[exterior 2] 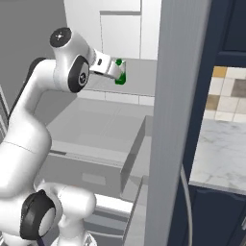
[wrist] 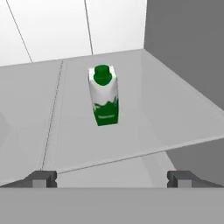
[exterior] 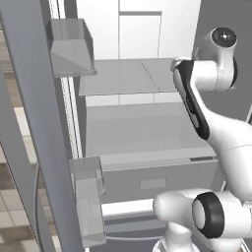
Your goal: Take a sugar cube from the saucer and place it inside the coffee. Then, grab milk from the fridge and place it next to the coffee on the counter to sweeten the coffee.
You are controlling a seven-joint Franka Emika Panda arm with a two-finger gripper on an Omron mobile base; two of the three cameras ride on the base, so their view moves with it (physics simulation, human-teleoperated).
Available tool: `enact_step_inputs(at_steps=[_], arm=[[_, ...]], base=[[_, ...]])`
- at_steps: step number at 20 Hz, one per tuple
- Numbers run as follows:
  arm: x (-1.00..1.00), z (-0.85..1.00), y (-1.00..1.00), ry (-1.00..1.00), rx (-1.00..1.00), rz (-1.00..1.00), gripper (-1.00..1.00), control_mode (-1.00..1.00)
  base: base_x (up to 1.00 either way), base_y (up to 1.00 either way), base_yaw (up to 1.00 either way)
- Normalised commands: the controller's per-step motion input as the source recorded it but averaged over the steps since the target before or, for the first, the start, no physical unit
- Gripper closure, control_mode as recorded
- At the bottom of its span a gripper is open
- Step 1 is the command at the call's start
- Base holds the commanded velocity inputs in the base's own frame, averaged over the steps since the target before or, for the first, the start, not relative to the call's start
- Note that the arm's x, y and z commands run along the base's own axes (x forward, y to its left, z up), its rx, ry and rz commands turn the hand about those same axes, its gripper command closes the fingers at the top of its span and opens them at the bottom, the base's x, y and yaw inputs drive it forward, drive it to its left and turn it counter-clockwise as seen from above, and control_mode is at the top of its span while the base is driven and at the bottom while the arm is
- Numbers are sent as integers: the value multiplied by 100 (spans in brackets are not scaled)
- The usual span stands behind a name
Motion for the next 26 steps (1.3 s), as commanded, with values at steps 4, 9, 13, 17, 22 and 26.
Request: enact_step_inputs(at_steps=[4, 9, 13, 17, 22, 26], arm=[[81, -26, 0, 0, 0, -2, -100, -100], [68, -26, -3, 0, 0, 0, -100, -100], [67, -15, -16, 0, 0, 0, -100, -100], [48, -5, -34, 0, 0, 0, -100, -100], [10, -1, -4, 0, 0, 0, -100, -100], [17, -11, 0, 0, 0, 0, -100, -100]], base=[[0, 0, 0], [0, 0, 0], [0, 0, 0], [0, 0, 0], [0, 0, 0], [0, 0, 0]])
